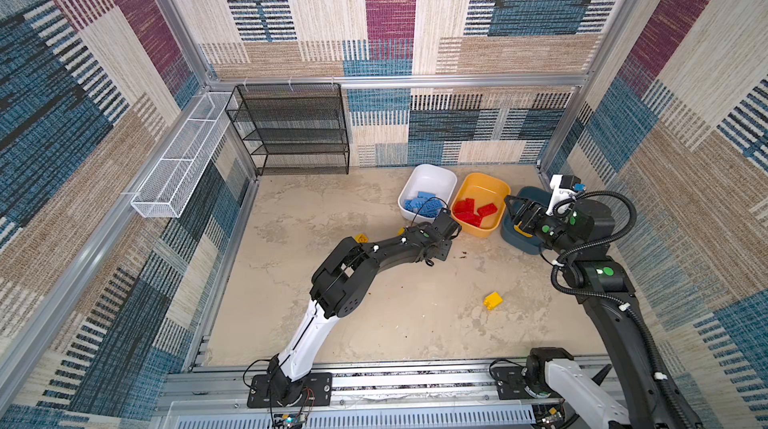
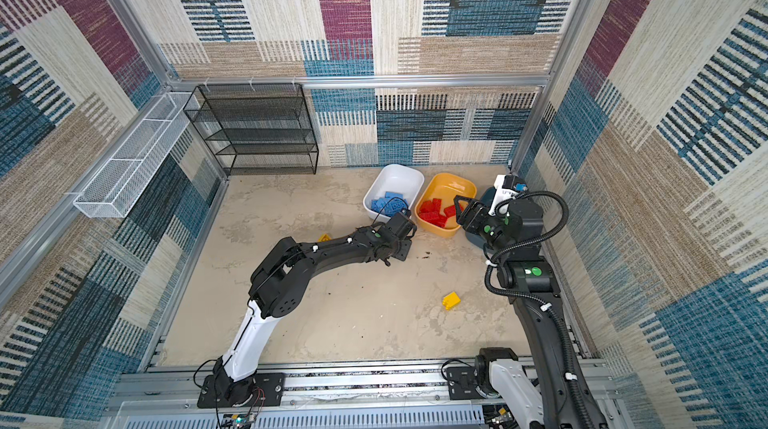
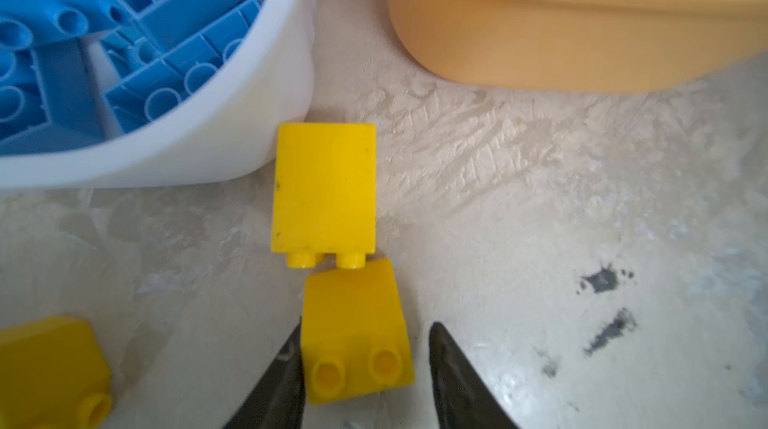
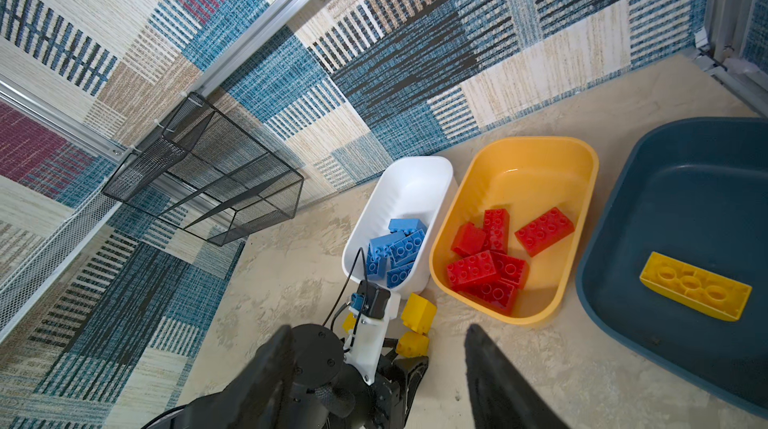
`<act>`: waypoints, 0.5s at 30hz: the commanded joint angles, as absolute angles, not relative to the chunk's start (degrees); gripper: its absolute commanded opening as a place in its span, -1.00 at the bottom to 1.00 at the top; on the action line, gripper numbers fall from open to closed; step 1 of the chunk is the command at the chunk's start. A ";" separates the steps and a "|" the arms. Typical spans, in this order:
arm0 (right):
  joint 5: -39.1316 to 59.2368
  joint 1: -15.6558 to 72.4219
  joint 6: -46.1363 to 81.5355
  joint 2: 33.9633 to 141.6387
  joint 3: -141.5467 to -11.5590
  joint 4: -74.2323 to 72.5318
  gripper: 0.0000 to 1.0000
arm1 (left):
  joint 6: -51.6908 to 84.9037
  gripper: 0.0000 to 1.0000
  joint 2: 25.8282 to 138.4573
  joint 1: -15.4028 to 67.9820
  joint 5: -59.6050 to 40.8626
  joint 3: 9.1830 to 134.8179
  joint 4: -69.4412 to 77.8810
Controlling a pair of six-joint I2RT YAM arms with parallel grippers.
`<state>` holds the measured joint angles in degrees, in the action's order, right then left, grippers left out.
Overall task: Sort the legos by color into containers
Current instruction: 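Grasp a yellow sloped brick with the left gripper while the right gripper hovers, then carry the yellow sloped brick with the left gripper into the teal tub and release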
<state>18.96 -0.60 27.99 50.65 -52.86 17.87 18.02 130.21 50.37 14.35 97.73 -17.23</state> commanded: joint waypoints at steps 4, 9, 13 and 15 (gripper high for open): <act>19.98 -0.42 27.31 50.02 -53.13 17.18 0.30 | 16.26 -0.28 129.70 50.43 14.35 98.45 -17.78; 20.37 -0.38 27.42 49.79 -53.71 17.31 0.29 | 15.91 -0.38 127.73 50.39 13.47 97.23 -16.95; 20.86 -0.39 27.75 49.42 -54.76 17.42 0.28 | 16.17 -0.42 125.10 50.58 11.16 95.83 -16.50; 21.51 -0.41 27.92 49.27 -55.50 17.52 0.28 | 16.43 -0.42 123.32 51.03 9.49 94.89 -15.56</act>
<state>20.43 -0.45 27.81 49.56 -54.59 17.96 17.41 125.38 50.61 12.73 95.74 -16.99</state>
